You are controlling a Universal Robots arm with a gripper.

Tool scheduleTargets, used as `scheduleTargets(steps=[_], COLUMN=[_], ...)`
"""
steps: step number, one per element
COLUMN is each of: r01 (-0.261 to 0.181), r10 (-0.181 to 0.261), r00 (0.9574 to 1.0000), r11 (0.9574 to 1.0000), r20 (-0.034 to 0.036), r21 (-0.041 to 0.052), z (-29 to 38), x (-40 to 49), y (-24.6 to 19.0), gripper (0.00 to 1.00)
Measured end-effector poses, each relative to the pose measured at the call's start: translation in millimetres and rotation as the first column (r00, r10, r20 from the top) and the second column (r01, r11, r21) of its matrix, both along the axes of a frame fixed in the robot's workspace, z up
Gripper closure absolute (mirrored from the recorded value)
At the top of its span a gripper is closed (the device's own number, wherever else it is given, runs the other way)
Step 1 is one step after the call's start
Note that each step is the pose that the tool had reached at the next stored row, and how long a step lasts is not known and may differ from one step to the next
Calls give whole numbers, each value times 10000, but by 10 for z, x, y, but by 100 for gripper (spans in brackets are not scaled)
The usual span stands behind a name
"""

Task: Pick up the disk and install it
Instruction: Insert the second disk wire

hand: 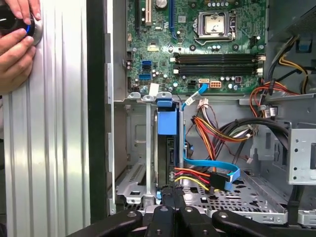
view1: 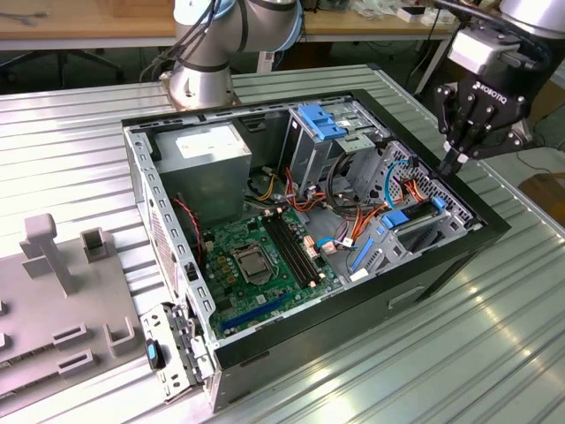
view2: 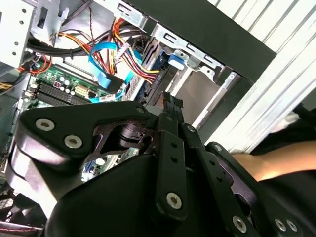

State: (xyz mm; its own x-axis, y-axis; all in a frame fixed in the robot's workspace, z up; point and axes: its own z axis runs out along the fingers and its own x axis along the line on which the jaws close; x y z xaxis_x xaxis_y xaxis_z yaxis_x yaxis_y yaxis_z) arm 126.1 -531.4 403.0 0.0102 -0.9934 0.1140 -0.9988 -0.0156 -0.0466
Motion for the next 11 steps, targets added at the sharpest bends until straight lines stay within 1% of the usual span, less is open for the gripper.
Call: scheduleTargets(steps=[1,2,3,4,5,8,9,10,11], r01=[-2,-3,-5,-10,-12,-16,-18,-25,-31], r10=[2,3,5,10,12,16,16,15,13], r00=[10000,10000,10000,10000,10000,10000,10000,9999,9999], r11=[9999,9998,9996,9992,9989,9975,9962,9948,9944], r20=[0,0,0,0,0,-2,-19,-102,-168], r21=[-131,-214,-274,-394,-478,-706,-866,-1019,-1057], z=[1,0,0,1,0,-1,-1,-4,-7], x=[-1,-3,-4,-5,-6,-6,-6,-7,-7], y=[66,118,155,233,285,396,452,495,506], gripper=[89,89,89,89,89,89,89,89,89])
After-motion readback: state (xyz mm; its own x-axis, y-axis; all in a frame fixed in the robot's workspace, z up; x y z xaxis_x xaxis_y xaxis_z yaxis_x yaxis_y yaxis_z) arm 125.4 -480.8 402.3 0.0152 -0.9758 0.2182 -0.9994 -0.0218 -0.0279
